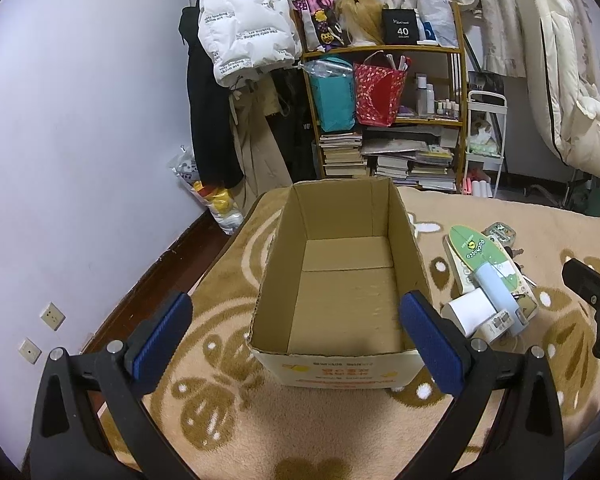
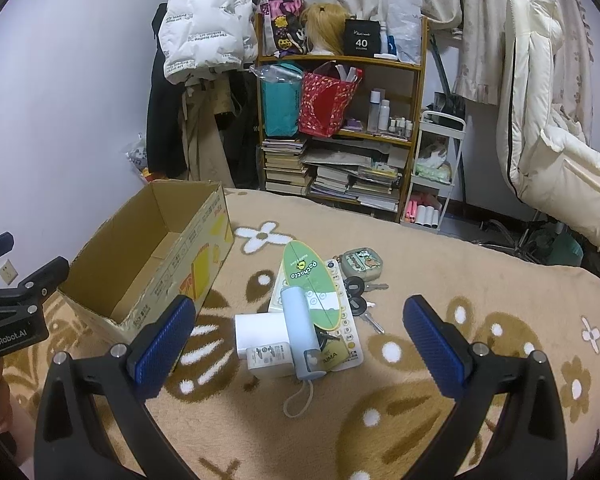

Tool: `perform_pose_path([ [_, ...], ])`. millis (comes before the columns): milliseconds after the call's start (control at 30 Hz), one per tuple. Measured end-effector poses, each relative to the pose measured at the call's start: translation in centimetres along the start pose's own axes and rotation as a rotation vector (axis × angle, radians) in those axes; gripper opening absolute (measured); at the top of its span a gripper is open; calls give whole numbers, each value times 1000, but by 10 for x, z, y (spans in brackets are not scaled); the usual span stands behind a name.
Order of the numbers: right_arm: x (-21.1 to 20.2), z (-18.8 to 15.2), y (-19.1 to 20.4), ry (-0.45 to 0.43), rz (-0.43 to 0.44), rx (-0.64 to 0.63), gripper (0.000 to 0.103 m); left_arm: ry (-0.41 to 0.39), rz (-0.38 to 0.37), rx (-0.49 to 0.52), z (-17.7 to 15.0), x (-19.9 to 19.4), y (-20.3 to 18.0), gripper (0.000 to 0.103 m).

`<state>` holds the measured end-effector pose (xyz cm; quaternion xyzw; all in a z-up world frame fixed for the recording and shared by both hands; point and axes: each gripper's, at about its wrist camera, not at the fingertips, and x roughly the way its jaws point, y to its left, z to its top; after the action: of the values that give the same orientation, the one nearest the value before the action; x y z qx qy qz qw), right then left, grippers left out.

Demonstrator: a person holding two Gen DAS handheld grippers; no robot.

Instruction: Organize rigid objects

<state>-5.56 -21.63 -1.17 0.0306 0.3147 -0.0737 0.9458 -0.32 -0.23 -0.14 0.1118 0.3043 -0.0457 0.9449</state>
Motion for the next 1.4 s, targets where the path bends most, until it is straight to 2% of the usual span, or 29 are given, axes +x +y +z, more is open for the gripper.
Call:
perform_pose_path([
  [233, -1, 2, -1, 2, 2, 2, 103, -1, -15, 14, 1, -1, -1, 103],
  [1400, 0, 2, 2, 4, 0, -5, 103, 5, -2, 30, -1, 0, -3, 103],
])
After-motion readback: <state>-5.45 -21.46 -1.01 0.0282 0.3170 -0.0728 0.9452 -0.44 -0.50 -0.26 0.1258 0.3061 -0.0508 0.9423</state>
